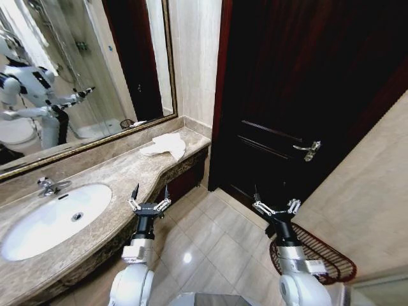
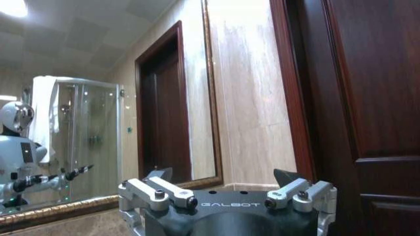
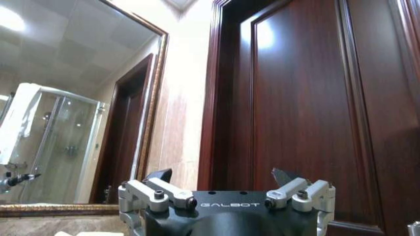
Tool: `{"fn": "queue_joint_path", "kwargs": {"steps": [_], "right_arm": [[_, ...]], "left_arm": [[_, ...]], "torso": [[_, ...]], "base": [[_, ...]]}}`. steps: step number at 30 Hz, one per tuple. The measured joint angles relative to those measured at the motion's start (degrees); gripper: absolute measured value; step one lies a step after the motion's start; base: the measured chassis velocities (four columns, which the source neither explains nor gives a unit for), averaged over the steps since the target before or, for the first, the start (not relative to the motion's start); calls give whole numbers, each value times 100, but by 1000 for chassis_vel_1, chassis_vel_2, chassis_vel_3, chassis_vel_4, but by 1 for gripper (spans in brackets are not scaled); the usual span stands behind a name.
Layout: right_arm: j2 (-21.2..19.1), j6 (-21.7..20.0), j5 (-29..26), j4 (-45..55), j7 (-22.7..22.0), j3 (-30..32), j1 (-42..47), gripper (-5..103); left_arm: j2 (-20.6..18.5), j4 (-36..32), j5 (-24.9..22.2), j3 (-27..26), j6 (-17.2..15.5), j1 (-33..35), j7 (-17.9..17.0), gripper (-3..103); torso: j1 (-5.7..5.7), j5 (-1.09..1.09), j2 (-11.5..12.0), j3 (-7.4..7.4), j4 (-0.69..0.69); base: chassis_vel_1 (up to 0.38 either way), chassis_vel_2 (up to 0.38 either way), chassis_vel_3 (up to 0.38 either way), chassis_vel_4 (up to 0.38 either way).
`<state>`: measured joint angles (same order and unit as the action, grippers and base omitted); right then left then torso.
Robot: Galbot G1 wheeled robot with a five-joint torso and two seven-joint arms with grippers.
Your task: Discard the used towel into the hamper.
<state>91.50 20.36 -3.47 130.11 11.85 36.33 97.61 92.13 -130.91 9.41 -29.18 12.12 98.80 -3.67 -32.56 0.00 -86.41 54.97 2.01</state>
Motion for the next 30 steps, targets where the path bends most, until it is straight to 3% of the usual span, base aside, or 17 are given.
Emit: {"fn": "queue_joint_path", "kwargs": {"steps": [30], "right_arm": [[23,122,-22,-27,91,-34,66,100]], "left_arm": [[0,11,9,18,-33,-13,-143,100]], "torso": [[0,0,0,0,0]], "base": [[-95,95,96,-99]]}}
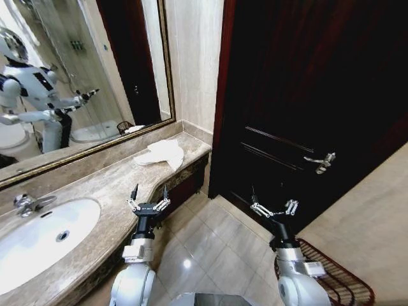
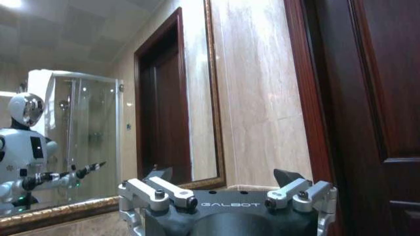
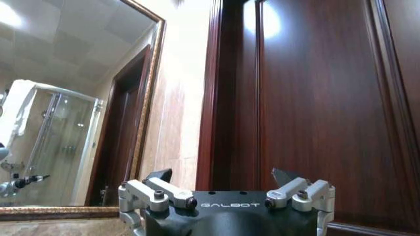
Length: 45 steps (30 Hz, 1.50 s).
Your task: Discard the used towel into the hamper.
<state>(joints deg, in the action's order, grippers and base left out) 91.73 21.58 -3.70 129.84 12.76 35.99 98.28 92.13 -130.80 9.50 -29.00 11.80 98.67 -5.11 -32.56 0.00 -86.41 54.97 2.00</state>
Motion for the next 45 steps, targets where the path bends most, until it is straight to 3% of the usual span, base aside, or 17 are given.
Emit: {"fn": "queue_joint_path", "kwargs": {"steps": [28,36,39,45], "right_arm": [[-13,82,-29,-86,38,-47,-18,100],[-91,184,-20,-359,227,-127,-191,100],[-119,212,0,-479,254,-86,-202,100],[-214,203,84,-751,222,-8,-241,100]], "left_arm": [[0,11,-53,-13,-153,-25,-131,100],[1,573,-1026,-288,-1100,-783,-795,100],[1,974,-1291,-314,-1319,-1315,-855,100],[2,1802,-1678,-299,-1454,-2079,-810,100]], "torso": [[-1,0,0,0,0],[-1,-1,1,1,2],[1,-1,0,0,-1],[1,-1,0,0,0]], "base": [[-107,108,110,-111],[-40,43,33,-33],[0,0,0,0],[0,0,0,0]]}}
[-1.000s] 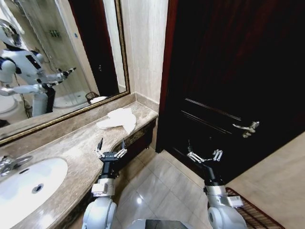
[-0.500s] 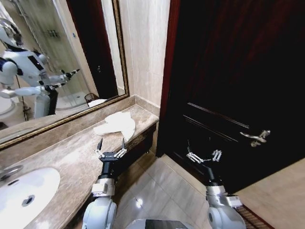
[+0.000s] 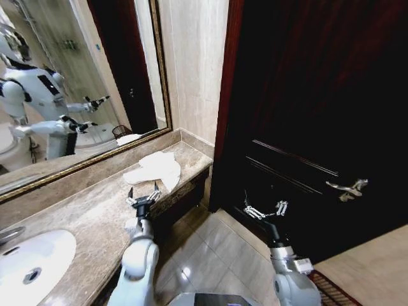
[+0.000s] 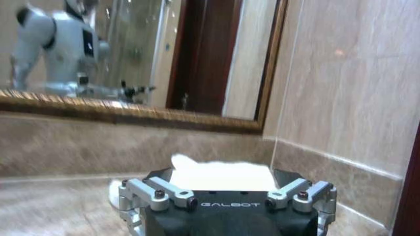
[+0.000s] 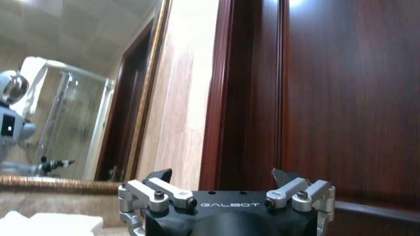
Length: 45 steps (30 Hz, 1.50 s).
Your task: Discard the used towel into the hamper.
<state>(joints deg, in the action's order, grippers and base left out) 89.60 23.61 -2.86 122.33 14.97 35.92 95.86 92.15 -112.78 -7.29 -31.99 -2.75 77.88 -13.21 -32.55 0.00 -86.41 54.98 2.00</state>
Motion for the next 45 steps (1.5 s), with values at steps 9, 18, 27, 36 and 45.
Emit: {"fn": "queue_joint_path", "kwargs": {"steps": [9,18,27,36,45], "right_arm": [[15,114,101,-419,-12,122,-95,100],[78,228,225,-637,-142,236,-119,100],[137,340,275,-755,-178,260,-176,100],[152,416,277,-794,-162,245,-183,100],[162,442,269,-794,-129,231,-192,100]], "left_arm": [[-292,1366,-203,195,-337,-1308,-140,100],[-680,2805,-244,335,-535,-2712,-255,100],[-868,3576,-441,541,-700,-3147,-256,100],[-1015,3489,-635,573,-998,-3040,22,95],[-1018,3464,-691,558,-939,-2963,130,63]], "torso": [[-1,0,0,1,0],[-2,-1,0,1,1],[-2,-1,0,0,0],[-1,0,0,0,1],[-1,0,0,0,1]], "base": [[0,0,0,0],[0,0,0,0],[0,0,0,0],[0,0,0,0],[0,0,0,0]]}}
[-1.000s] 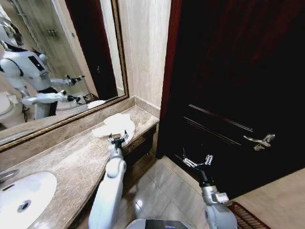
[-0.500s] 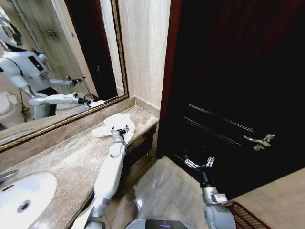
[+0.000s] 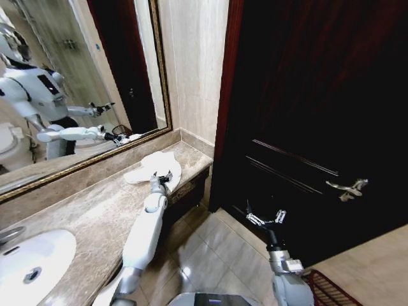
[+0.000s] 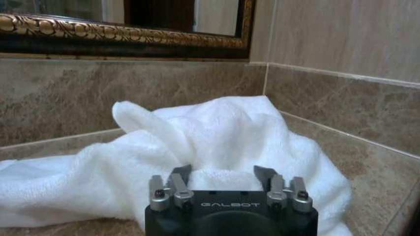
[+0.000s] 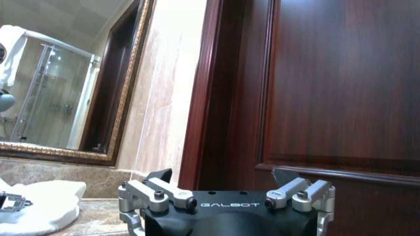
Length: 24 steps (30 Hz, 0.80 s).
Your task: Discard the used towel into the hamper.
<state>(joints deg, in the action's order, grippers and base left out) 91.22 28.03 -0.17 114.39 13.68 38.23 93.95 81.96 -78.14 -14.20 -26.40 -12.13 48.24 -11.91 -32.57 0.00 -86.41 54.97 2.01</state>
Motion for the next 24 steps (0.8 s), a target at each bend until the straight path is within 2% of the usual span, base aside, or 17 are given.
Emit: {"fn": "queue_joint_path", "kwargs": {"steps": [1,2,4,5,8,13,15,16,18,24], "right_arm": [[5,1,-1,1,2,-3,-1,100],[11,1,-1,3,6,-7,-1,100],[21,4,-2,7,23,-15,-3,100],[21,4,-2,7,23,-15,-3,100],[44,12,0,12,36,-21,-3,100],[55,27,1,18,43,-22,13,100],[59,50,1,20,44,-21,20,100],[59,50,1,20,44,-21,20,100],[61,66,1,20,44,-19,27,100],[66,76,0,20,40,-19,53,100]], "left_arm": [[-1,-7,3,-2,22,14,1,57],[-6,-11,6,-3,36,25,5,57],[-16,-14,12,-7,66,47,17,46],[-16,-14,12,-7,66,47,17,46],[-18,-37,16,-14,109,82,42,30],[-16,-52,14,-27,173,112,59,20],[-13,-70,4,-33,236,134,80,9],[-13,-70,4,-33,236,134,80,9],[-9,-104,-12,-37,310,158,124,2],[-30,-300,-10,-66,625,307,311,2]], "torso": [[0,0,0,0,0],[0,0,0,0,0],[0,0,0,0,0],[0,0,0,0,0],[0,0,0,0,0],[0,0,0,0,0],[0,0,0,0,0],[0,0,0,0,0],[0,0,0,0,0],[0,0,0,0,-1]], "base": [[0,0,0,0],[0,0,0,0],[0,0,0,0],[0,0,0,0],[0,0,0,0],[0,0,0,0],[0,0,0,0],[0,0,0,0],[0,0,0,0],[0,0,0,0]]}}
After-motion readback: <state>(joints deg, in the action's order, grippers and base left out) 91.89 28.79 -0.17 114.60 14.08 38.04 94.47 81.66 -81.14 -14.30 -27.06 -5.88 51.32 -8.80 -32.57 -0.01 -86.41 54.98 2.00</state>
